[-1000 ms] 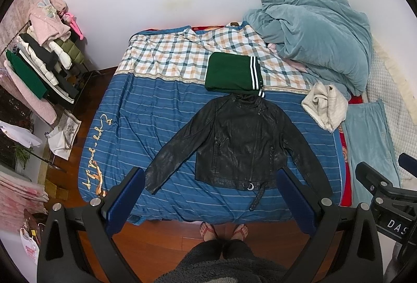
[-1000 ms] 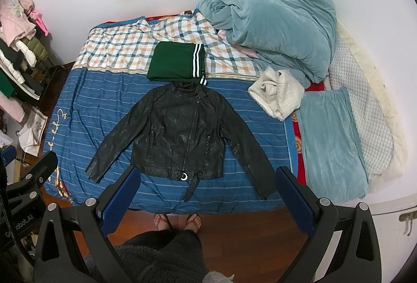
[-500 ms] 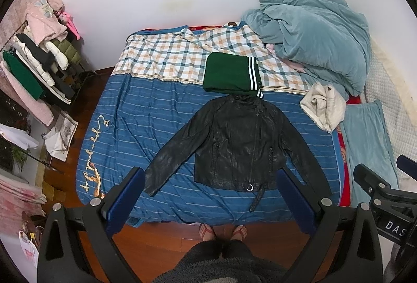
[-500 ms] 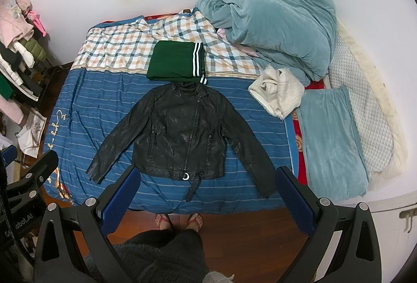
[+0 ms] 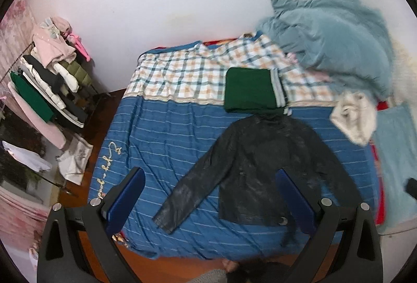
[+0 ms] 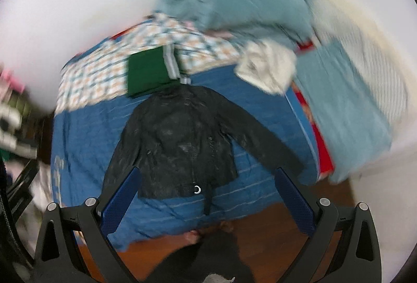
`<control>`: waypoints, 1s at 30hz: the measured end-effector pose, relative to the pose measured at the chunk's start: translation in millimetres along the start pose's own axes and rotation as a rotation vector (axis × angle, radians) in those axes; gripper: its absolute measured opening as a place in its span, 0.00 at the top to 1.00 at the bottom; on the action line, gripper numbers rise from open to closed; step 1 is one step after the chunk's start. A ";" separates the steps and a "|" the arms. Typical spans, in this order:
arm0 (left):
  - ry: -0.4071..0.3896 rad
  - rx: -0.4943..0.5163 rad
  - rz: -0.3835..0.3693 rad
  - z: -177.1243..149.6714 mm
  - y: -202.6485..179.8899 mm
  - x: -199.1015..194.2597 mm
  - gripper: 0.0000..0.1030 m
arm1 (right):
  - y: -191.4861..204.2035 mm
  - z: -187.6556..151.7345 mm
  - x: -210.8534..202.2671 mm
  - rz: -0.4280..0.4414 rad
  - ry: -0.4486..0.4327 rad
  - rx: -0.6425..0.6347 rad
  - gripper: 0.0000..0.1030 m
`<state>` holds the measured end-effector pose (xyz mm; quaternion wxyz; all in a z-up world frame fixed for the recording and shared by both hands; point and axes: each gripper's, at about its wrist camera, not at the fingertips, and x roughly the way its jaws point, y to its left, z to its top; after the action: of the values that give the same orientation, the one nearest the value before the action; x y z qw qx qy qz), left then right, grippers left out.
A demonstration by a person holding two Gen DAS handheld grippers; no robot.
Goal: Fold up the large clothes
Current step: 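Grasp the jacket's sleeve cuff with the right gripper and lift it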
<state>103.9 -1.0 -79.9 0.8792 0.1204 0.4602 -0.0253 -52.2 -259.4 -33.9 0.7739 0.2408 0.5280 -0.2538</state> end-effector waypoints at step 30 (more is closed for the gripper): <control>0.448 0.098 0.141 -88.6 -198.6 380.8 0.00 | -348.1 -99.5 442.8 0.117 -0.123 1.286 0.90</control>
<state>220.9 -147.5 -476.4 0.7480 0.1975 0.6323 0.0410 -207.7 -519.9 -518.8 0.5165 0.6697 0.2111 -0.4901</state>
